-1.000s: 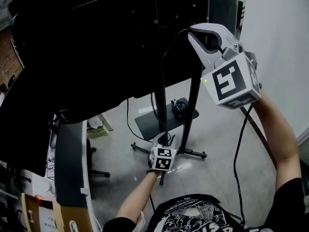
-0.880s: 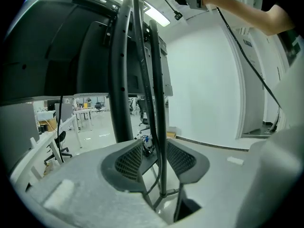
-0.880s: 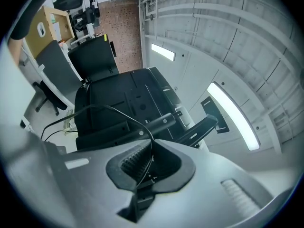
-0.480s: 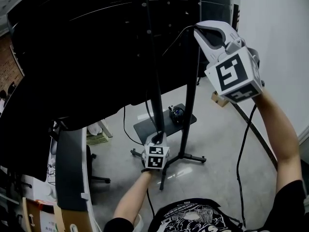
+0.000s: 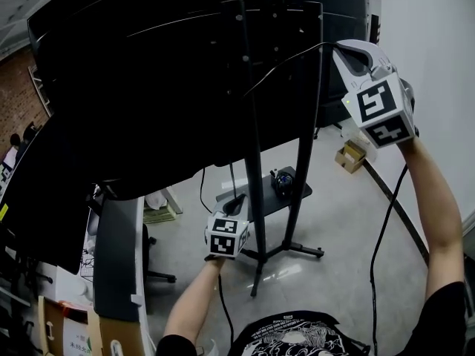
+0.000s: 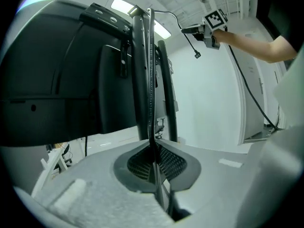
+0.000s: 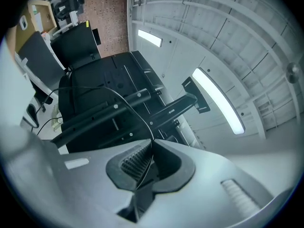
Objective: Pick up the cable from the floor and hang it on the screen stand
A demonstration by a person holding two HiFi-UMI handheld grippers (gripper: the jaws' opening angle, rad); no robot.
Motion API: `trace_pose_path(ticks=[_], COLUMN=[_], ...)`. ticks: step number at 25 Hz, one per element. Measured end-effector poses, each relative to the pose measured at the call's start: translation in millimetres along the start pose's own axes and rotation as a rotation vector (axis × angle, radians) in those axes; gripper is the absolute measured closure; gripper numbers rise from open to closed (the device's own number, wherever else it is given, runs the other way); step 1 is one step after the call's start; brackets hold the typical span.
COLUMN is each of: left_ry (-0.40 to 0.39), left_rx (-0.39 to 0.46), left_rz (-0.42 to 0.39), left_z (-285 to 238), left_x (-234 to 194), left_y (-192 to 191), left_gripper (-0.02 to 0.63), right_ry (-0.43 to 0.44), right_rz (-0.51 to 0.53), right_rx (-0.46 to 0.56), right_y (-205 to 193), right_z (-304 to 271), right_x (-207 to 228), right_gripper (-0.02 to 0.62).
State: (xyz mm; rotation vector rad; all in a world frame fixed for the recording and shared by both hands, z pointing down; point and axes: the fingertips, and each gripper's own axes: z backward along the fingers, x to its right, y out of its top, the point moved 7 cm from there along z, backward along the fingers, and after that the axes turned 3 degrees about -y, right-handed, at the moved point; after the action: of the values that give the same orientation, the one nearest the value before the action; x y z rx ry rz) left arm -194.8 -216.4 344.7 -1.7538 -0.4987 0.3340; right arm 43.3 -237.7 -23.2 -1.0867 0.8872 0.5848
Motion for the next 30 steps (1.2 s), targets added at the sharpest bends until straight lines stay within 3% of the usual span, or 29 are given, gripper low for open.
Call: trace_pose_path(ticks=[8, 16, 21, 30], left_ry=[0.068, 0.045, 0.0, 0.001], left_rx=[0.07, 0.084, 0.064, 0.01], left_rz=[-0.053, -0.13, -0.133, -0.094], left_z=[45, 76, 84, 69], left_x=[-61, -89, -96, -98], left_y=[86, 162, 207, 277], left_gripper=[0.6, 0.601, 0.601, 0.603], right_ry=[-0.05, -0.073, -0.083, -0.092], right_rz=[-0.074, -0.143, -0.17, -0.177], right_rx=[-0.054, -0.07, -0.072, -0.058], right_y=[-24, -27, -27, -43], right_z=[-17, -30, -40, -63], right_x=[22, 32, 40, 67], right_gripper=[0.574, 0.574, 0.574, 0.574])
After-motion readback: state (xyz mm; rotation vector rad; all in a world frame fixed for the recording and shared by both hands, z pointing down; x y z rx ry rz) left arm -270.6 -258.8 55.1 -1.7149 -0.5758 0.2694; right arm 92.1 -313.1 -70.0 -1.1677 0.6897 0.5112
